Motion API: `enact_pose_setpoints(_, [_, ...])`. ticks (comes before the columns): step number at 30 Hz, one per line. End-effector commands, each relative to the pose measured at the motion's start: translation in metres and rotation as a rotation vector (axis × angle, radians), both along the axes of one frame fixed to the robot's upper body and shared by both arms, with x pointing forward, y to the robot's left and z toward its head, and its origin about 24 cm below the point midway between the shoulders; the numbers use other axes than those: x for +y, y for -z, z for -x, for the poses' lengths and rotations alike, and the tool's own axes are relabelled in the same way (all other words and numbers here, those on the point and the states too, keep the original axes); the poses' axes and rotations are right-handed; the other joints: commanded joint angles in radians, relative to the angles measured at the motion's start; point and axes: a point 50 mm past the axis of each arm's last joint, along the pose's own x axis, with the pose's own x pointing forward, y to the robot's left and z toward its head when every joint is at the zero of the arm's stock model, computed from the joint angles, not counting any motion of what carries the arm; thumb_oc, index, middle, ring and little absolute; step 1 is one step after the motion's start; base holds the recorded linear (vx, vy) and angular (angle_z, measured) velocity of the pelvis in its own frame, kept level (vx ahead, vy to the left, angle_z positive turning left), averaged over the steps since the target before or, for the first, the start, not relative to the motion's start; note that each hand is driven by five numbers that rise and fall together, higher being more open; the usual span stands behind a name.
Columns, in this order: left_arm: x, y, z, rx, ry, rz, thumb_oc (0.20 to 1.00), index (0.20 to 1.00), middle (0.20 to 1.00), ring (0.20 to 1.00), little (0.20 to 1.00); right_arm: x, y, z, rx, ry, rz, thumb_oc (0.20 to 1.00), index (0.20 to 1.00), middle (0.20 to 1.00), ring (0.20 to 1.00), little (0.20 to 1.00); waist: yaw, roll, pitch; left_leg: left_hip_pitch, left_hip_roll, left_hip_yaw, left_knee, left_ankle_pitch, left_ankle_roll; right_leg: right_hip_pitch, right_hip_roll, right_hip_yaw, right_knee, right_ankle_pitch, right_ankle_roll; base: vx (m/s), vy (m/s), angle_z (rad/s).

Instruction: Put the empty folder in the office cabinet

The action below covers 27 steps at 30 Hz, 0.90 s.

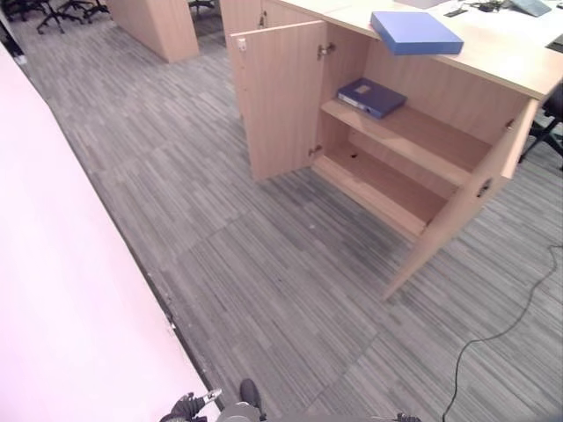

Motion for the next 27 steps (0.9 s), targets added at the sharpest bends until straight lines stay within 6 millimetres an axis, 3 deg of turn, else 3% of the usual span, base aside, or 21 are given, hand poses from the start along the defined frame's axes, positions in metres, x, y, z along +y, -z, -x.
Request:
enact_pose_setpoints(1, [0.013, 0.0, 0.01, 0.047, 0.015, -0.05, 1.0, 1.0, 1.0, 1.0, 1.0, -0.009, -0.005, -0.016, -0.011, -0.059, 0.033, 1.0, 1.0, 1.0, 1.0, 1.0, 0.017, 0.025, -0.006, -0.038, 0.012, -0.037, 0.001, -0.041, -0.061, -0.053, -0.017, 0.043, 0.069, -0.039, 0.052, 0.23, 0.325, 0.09])
enact_pose_setpoints(3, [0.017, -0.002, 0.006, 0.036, 0.029, -0.058, 1.0, 1.0, 1.0, 1.0, 1.0, -0.013, -0.007, -0.021, -0.027, -0.058, 0.036, 1.0, 1.0, 1.0, 1.0, 1.0, 0.012, 0.024, -0.002, -0.001, -0.046, -0.051, 0.001, -0.093, -0.017, -0.119, -0.095, 0.052, 0.269, 0.022, 0.077, 0.19, 0.327, 0.1])
enact_pose_setpoints(5, [0.021, -0.004, 0.006, 0.042, 0.054, -0.068, 1.0, 1.0, 1.0, 1.0, 1.0, -0.019, -0.009, -0.022, -0.038, -0.047, 0.048, 1.0, 1.0, 1.0, 1.0, 1.0, -0.011, 0.026, 0.021, 0.043, -0.097, -0.083, 0.001, -0.141, 0.024, -0.218, -0.146, 0.098, 0.502, 0.153, 0.082, 0.2, 0.336, 0.38])
enact_pose_setpoints(6, [0.02, -0.004, 0.004, 0.037, 0.058, -0.068, 1.0, 1.0, 1.0, 1.0, 1.0, -0.018, -0.009, -0.024, -0.046, -0.041, 0.044, 1.0, 1.0, 1.0, 1.0, 1.0, -0.018, 0.032, 0.03, 0.051, -0.098, -0.094, 0.001, -0.149, 0.031, -0.28, -0.133, 0.137, 0.568, 0.137, 0.069, 0.19, 0.213, 0.75])
enact_pose_setpoints(7, [0.019, -0.004, 0.001, 0.032, 0.07, -0.069, 1.0, 1.0, 1.0, 1.0, 1.0, -0.018, -0.009, -0.026, -0.057, -0.031, 0.04, 1.0, 1.0, 1.0, 1.0, 1.0, -0.043, 0.055, 0.054, 0.072, -0.091, -0.113, 0.001, -0.158, 0.027, -0.361, -0.069, 0.182, 0.561, 0.081, 0.041, 0.18, 0.014, 0.63])
enact_pose_setpoints(8, [0.017, -0.003, 0.002, 0.041, 0.091, -0.068, 1.0, 1.0, 1.0, 1.0, 1.0, -0.02, -0.01, -0.026, -0.057, -0.022, 0.041, 1.0, 1.0, 1.0, 1.0, 1.0, -0.063, 0.067, 0.072, 0.09, -0.089, -0.133, 0.001, -0.164, 0.018, -0.389, -0.002, 0.21, 0.436, 0.053, 0.023, 0.22, -0.118, 0.51])
enact_pose_setpoints(9, [0.017, -0.003, 0.002, 0.051, 0.108, -0.069, 1.0, 1.0, 1.0, 1.0, 1.0, -0.022, -0.01, -0.026, -0.054, -0.002, 0.045, 1.0, 1.0, 1.0, 1.0, 1.0, -0.079, 0.061, 0.079, 0.097, -0.092, -0.136, 0.001, -0.163, 0.014, -0.416, 0.044, 0.222, 0.232, 0.106, 0.024, 0.23, -0.175, 0.5])
enact_pose_setpoints(10, [0.017, -0.003, 0.003, 0.057, 0.116, -0.068, 1.0, 1.0, 1.0, 1.0, 1.0, -0.023, -0.01, -0.024, -0.05, 0.005, 0.045, 1.0, 1.0, 1.0, 1.0, 1.0, -0.086, 0.054, 0.079, 0.108, -0.096, -0.143, 0.001, -0.173, 0.009, -0.415, 0.053, 0.229, 0.137, 0.139, 0.037, 0.35, -0.184, 0.83])
enact_pose_setpoints(11, [0.019, -0.003, 0.002, 0.059, 0.124, -0.075, 1.0, 1.0, 1.0, 1.0, 1.0, -0.024, -0.009, -0.02, -0.034, 0.018, 0.043, 1.0, 1.0, 1.0, 1.0, 1.0, -0.099, 0.046, 0.081, 0.145, -0.101, -0.16, 0.001, -0.208, -0.003, -0.438, 0.053, 0.233, 0.003, 0.199, 0.08, 0.46, -0.15, 1.35])
enact_pose_setpoints(12, [0.018, -0.003, 0.001, 0.059, 0.13, -0.078, 1.0, 1.0, 1.0, 1.0, 1.0, -0.025, -0.009, -0.017, -0.022, 0.025, 0.043, 1.0, 1.0, 1.0, 1.0, 1.0, -0.107, 0.041, 0.081, 0.172, -0.104, -0.161, 0.001, -0.225, -0.008, -0.446, 0.044, 0.208, -0.091, 0.232, 0.1, 0.62, -0.176, 1.16])
enact_pose_setpoints(14, [0.015, -0.001, 0.005, 0.079, 0.146, -0.072, 1.0, 1.0, 1.0, 1.0, 1.0, -0.027, -0.006, 0.002, 0.032, 0.046, 0.04, 1.0, 1.0, 1.0, 1.0, 1.0, -0.124, 0.028, 0.067, 0.238, -0.124, -0.175, 0.001, -0.265, -0.009, -0.473, 0.022, 0.208, -0.099, 0.261, 0.105, 0.65, -0.261, 0.34])
enact_pose_setpoints(15, [0.01, 0.001, 0.01, 0.096, 0.15, -0.058, 1.0, 1.0, 1.0, 1.0, 1.0, -0.028, -0.004, 0.015, 0.069, 0.057, 0.038, 1.0, 1.0, 1.0, 1.0, 1.0, -0.128, 0.023, 0.043, 0.273, -0.127, -0.178, 0.001, -0.292, -0.013, -0.446, 0.014, 0.178, -0.099, 0.286, 0.103, 0.57, -0.294, 0.13])
enact_pose_setpoints(17, [0.007, 0.002, 0.01, 0.097, 0.147, -0.05, 1.0, 1.0, 1.0, 1.0, 1.0, -0.032, -0.005, 0.022, 0.085, 0.08, 0.043, 1.0, 1.0, 1.0, 1.0, 1.0, -0.139, 0.033, 0.036, 0.301, -0.1, -0.187, 0.001, -0.305, -0.027, -0.416, 0.03, 0.155, -0.099, 0.288, 0.092, 0.51, -0.336, 0.57])
enact_pose_setpoints(18, [0.004, 0.002, 0.007, 0.089, 0.145, -0.04, 1.0, 1.0, 1.0, 1.0, 1.0, -0.037, -0.006, 0.029, 0.093, 0.123, 0.052, 1.0, 1.0, 1.0, 1.0, 1.0, -0.154, 0.036, 0.031, 0.296, -0.05, -0.176, 0.092, -0.312, -0.066, -0.393, 0.05, 0.148, -0.078, 0.269, 0.071, 0.46, -0.422, 0.03])
enact_pose_setpoints(20, [0.0, 0.002, 0.001, 0.073, 0.157, -0.026, 1.0, 1.0, 1.0, 1.0, 1.0, -0.039, -0.006, 0.03, 0.093, 0.149, 0.059, 1.0, 1.0, 1.0, 1.0, 1.0, -0.163, 0.032, 0.03, 0.232, 0.009, -0.161, 0.264, -0.28, -0.103, -0.359, 0.072, 0.136, -0.071, 0.231, 0.042, 0.32, -0.392, 0.31])
enact_pose_setpoints(21, [-0.002, 0.002, 0.0, 0.066, 0.156, -0.015, 1.0, 1.0, 1.0, 1.0, 1.0, -0.039, -0.006, 0.029, 0.085, 0.153, 0.061, 1.0, 1.0, 1.0, 1.0, 1.0, -0.164, 0.029, 0.03, 0.19, 0.045, -0.155, 0.41, -0.231, -0.12, -0.324, 0.099, 0.137, -0.073, 0.203, 0.012, 0.37, -0.501, 0.6])
enact_pose_setpoints(22, [-0.004, 0.001, -0.002, 0.05, 0.149, -0.004, 1.0, 1.0, 1.0, 1.0, 1.0, -0.042, -0.008, 0.025, 0.072, 0.148, 0.072, 1.0, 1.0, 1.0, 1.0, 1.0, -0.149, 0.018, 0.045, 0.095, 0.097, -0.17, 0.686, -0.11, -0.135, -0.255, 0.141, 0.147, -0.078, 0.146, -0.044, 0.38, -0.507, -0.02])
enact_pose_setpoints(24, [-0.005, 0.001, -0.006, 0.036, 0.14, -0.008, 1.0, 1.0, 1.0, 1.0, 1.0, -0.045, -0.01, 0.013, 0.037, 0.137, 0.09, 1.0, 1.0, 1.0, 1.0, 1.0, -0.126, 0.001, 0.075, 0.014, 0.119, -0.179, 0.889, -0.032, -0.141, -0.204, 0.164, 0.161, -0.067, 0.111, -0.085, 0.32, -0.403, -0.57])
enact_pose_setpoints(25, [-0.005, 0.001, -0.003, 0.039, 0.126, -0.007, 1.0, 1.0, 1.0, 1.0, 1.0, -0.043, -0.01, 0.007, 0.022, 0.125, 0.091, 1.0, 1.0, 1.0, 1.0, 1.0, -0.106, -0.015, 0.08, -0.054, 0.152, -0.143, 0.907, -0.044, -0.124, -0.172, 0.166, 0.182, -0.067, 0.084, -0.097, 0.29, -0.255, -0.9])
enact_pose_setpoints(27, [-0.005, 0.002, 0.002, 0.047, 0.116, -0.005, 1.0, 1.0, 1.0, 1.0, 1.0, -0.041, -0.01, 0.005, 0.015, 0.114, 0.087, 1.0, 1.0, 1.0, 1.0, 1.0, -0.081, -0.027, 0.078, -0.127, 0.169, -0.127, 0.795, -0.069, -0.101, -0.138, 0.165, 0.215, -0.068, 0.065, -0.092, 0.3, -0.098, -1.19])
